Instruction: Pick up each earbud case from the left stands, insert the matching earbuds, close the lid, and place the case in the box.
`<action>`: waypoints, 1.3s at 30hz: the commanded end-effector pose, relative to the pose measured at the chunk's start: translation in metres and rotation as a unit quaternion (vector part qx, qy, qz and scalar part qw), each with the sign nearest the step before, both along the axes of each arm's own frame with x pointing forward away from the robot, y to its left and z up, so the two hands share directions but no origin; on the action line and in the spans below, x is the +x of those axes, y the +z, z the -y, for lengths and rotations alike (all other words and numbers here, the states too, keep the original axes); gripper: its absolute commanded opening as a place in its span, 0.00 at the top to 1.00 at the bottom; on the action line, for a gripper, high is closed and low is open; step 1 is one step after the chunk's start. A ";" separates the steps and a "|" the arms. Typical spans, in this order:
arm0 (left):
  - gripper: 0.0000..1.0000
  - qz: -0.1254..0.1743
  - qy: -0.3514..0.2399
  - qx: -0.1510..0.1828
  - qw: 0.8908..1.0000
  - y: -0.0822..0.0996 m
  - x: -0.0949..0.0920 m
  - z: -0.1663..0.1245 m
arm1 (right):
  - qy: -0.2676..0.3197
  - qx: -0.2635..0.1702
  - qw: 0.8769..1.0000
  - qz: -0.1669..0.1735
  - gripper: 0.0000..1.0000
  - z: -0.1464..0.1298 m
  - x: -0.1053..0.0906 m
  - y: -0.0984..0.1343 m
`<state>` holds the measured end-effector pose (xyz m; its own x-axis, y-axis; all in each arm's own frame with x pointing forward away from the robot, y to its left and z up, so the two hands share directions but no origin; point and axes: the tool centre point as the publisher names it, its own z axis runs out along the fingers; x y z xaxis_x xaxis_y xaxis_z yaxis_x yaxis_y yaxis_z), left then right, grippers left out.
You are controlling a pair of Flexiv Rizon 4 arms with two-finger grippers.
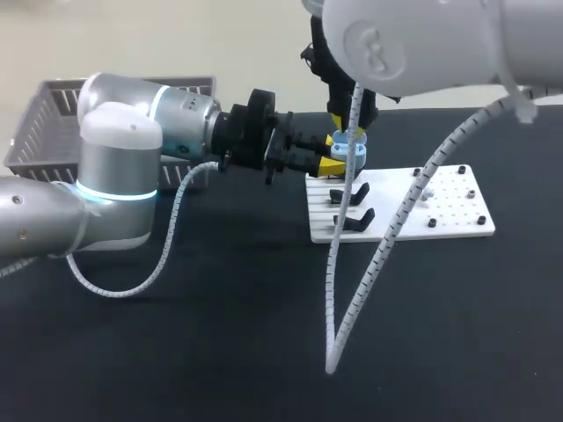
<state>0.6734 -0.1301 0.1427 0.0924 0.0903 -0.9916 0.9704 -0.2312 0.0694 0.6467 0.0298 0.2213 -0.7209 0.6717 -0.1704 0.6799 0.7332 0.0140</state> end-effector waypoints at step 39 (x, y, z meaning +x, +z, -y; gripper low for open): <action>1.00 0.000 0.001 0.000 1.000 -0.001 0.000 0.000 | -0.026 0.033 0.999 -0.004 1.00 0.008 0.015 -0.028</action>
